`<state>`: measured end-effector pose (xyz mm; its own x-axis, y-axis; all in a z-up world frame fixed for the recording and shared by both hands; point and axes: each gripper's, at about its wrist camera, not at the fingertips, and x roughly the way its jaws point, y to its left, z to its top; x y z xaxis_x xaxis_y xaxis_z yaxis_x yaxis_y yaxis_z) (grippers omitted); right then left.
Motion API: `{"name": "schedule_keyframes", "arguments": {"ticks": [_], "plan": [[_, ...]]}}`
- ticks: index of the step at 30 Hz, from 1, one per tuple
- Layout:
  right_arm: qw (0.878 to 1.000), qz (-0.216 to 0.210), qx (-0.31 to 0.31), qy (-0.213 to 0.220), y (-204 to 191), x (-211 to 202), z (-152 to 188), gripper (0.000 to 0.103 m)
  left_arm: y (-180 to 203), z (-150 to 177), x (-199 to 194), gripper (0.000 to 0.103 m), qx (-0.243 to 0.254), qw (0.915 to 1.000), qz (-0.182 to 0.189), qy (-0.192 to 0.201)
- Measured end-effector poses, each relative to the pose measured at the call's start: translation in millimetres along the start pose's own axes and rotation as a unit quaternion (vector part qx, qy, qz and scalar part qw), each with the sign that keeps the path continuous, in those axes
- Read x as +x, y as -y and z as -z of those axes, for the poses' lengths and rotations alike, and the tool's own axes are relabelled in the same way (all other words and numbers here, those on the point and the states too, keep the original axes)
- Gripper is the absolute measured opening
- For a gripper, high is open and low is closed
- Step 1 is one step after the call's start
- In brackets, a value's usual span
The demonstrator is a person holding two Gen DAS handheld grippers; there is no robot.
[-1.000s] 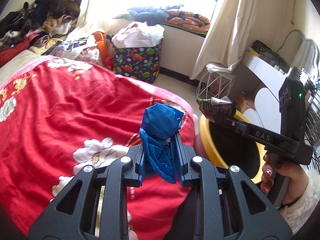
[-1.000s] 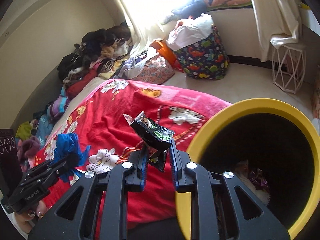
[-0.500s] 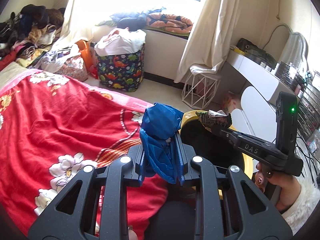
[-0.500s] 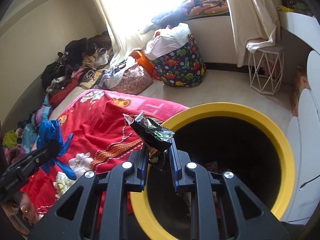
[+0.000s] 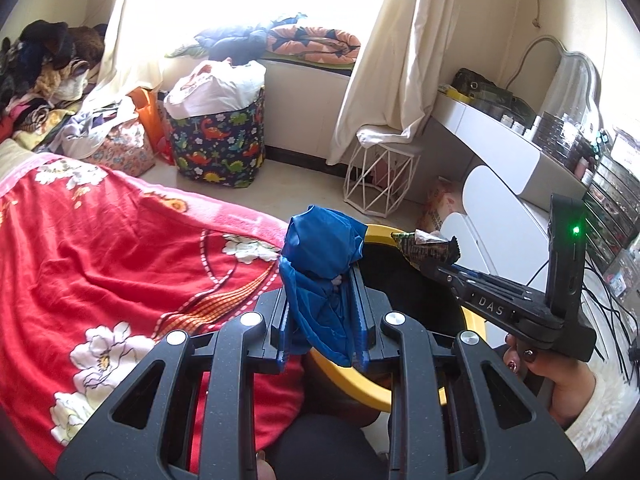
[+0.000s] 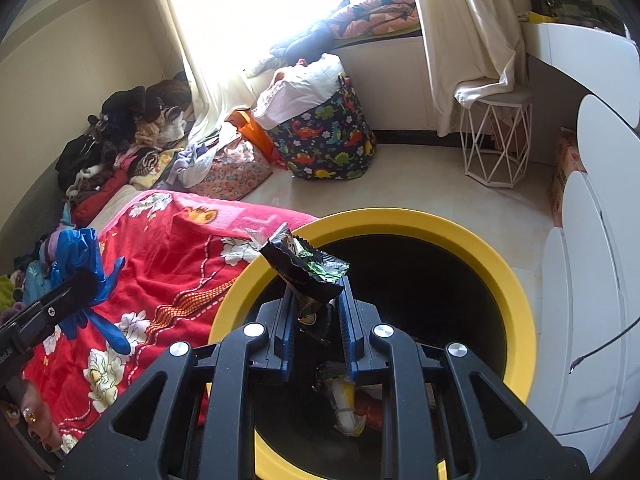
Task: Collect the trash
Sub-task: 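Carry the dark green wrapper and blue cloth over the bin, then open the right tool to drop the wrapper while left tool drops the blue cloth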
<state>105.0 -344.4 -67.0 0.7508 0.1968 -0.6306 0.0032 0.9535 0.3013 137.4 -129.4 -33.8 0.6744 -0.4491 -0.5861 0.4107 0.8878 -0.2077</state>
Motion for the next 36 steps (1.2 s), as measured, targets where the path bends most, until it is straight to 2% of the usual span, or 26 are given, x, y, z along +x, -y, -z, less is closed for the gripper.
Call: {"name": "schedule_keyframes", "arguments": {"ticks": [13,23,28,30,32,36], "plan": [[0.999,0.017,0.037,-0.008,24.2,-7.1,3.0,0.021,31.6,-4.7,26.3,0.018,0.026,0.9993,0.021,-0.015],[0.997,0.023,0.068,-0.024,39.6,-10.4,10.9,0.022,50.9,-5.7,58.0,0.018,0.038,0.9975,0.038,-0.045],[0.997,0.025,0.071,-0.026,38.5,-13.5,11.8,0.029,58.2,-9.1,72.9,0.018,0.038,0.9963,0.049,-0.059],[0.997,0.027,0.073,-0.028,39.8,-14.6,12.8,0.033,60.0,-10.5,76.5,0.024,0.038,0.996,0.052,-0.062],[0.996,0.031,0.077,-0.027,41.6,-16.7,14.1,0.039,60.5,-12.0,79.6,0.038,0.037,0.9957,0.055,-0.065],[0.996,0.037,0.081,-0.022,43.4,-23.5,16.6,0.051,57.7,-12.8,76.2,0.055,0.034,0.9964,0.05,-0.059]]}}
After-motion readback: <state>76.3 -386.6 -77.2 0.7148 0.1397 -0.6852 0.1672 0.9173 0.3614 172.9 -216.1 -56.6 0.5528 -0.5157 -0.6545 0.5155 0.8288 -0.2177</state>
